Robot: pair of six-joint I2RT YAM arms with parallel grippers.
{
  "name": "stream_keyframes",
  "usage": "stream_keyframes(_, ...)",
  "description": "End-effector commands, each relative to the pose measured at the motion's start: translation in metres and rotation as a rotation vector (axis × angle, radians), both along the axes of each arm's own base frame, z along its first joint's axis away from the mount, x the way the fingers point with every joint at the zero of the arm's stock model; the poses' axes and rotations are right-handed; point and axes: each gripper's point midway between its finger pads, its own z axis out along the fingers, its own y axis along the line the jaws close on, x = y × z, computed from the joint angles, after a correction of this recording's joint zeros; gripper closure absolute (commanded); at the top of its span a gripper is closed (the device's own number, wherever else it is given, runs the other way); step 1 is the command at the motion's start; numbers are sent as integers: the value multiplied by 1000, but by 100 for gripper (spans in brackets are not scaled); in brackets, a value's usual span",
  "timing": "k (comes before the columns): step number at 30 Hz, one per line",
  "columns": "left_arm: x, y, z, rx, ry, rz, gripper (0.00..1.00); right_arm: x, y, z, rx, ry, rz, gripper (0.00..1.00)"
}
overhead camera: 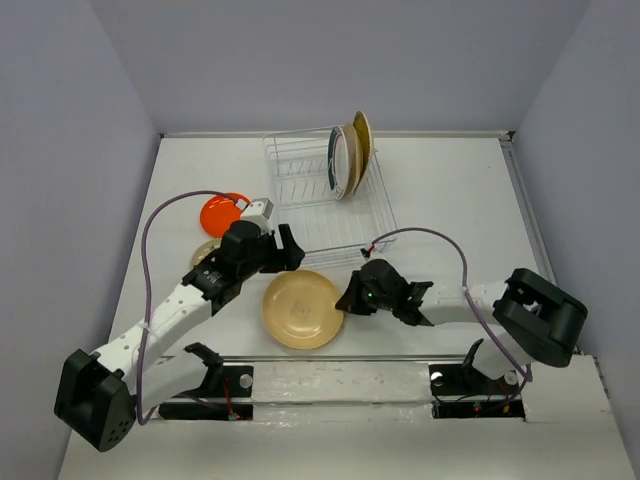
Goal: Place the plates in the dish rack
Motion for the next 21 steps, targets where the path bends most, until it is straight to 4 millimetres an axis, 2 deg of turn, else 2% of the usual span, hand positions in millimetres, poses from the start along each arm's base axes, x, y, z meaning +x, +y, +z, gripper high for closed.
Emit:
stream_keyframes(1, 22, -15, 28, -39, -95, 41, 14, 3, -27, 22, -41, -106, -50, 93)
stream_keyframes(7, 18, -41, 34, -62, -107, -15, 13, -7, -72, 55, -156, -175, -53, 93)
stream_keyframes(8, 18, -45, 36, -68, -110, -24, 13, -8, -76, 73, -136, -207, -57, 93)
stream_keyframes(11, 17, -60, 45, -96, -126, -60, 12, -15, -98, 94, -202, -245, -33, 93)
stream_keyframes(12, 16, -64, 50, -104, -132, -70, 11, -12, -99, 122, -169, -289, -43, 93)
stream_keyframes(13, 15, -67, 62, -123, -153, -78, 9, -15, -115, 122, -245, -290, -40, 93)
stream_keyframes(14, 13, -69, 70, -137, -170, -89, 6, -16, -122, 129, -273, -299, -41, 93)
stream_keyframes(15, 11, -69, 80, -153, -190, -96, 3, -13, -125, 150, -269, -327, -52, 93)
stream_keyframes(16, 9, -67, 97, -176, -228, -100, 1, -15, -140, 149, -346, -322, -56, 93)
stream_keyframes(17, 8, -64, 114, -182, -258, -97, 1, -15, -146, 154, -375, -329, -63, 93)
stream_keyframes(18, 8, -60, 128, -184, -288, -89, 1, -12, -151, 159, -398, -339, -75, 93)
stream_keyframes(19, 9, -50, 160, -190, -361, -60, 1, -7, -157, 169, -435, -360, -96, 93)
stream_keyframes(21, 6, -36, 179, -162, -398, -30, 1, 2, -160, 181, -477, -385, -119, 93)
